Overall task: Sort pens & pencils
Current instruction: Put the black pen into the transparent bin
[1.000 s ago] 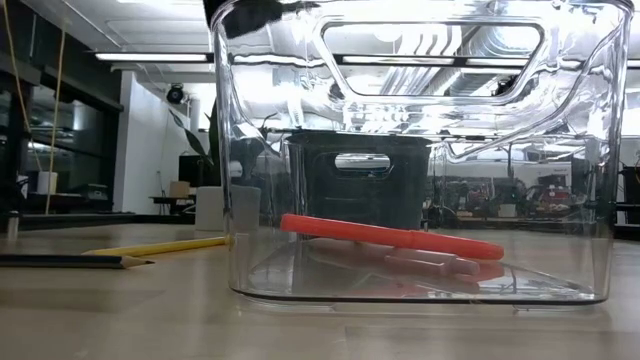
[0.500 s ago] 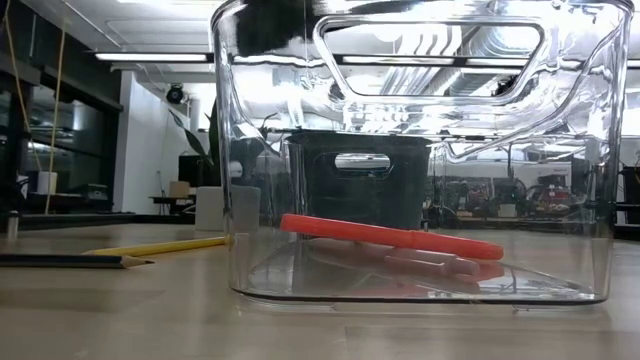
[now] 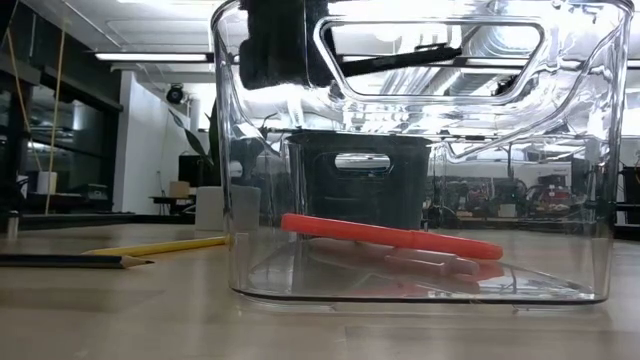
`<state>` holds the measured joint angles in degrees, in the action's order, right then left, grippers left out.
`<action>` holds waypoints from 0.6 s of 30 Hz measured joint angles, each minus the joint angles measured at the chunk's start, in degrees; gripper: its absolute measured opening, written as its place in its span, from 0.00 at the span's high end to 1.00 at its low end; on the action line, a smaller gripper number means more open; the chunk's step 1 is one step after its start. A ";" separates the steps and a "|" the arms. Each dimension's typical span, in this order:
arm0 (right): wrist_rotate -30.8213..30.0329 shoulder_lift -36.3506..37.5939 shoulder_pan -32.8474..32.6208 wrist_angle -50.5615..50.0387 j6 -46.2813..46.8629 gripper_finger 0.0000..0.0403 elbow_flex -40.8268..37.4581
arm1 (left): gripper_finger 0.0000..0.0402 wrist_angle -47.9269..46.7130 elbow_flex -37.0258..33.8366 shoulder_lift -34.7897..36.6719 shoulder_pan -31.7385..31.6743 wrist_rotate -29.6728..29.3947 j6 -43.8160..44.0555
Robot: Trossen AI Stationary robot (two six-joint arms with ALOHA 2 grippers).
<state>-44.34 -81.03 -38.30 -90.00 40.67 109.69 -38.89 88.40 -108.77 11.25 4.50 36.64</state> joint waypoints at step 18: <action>0.00 -0.02 0.00 -0.02 -0.05 0.90 0.00 | 0.92 -0.75 -0.13 -0.33 -0.04 -0.40 -2.29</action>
<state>-44.34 -81.06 -38.30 -90.02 40.62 109.69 -39.63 88.28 -109.10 11.20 4.10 34.35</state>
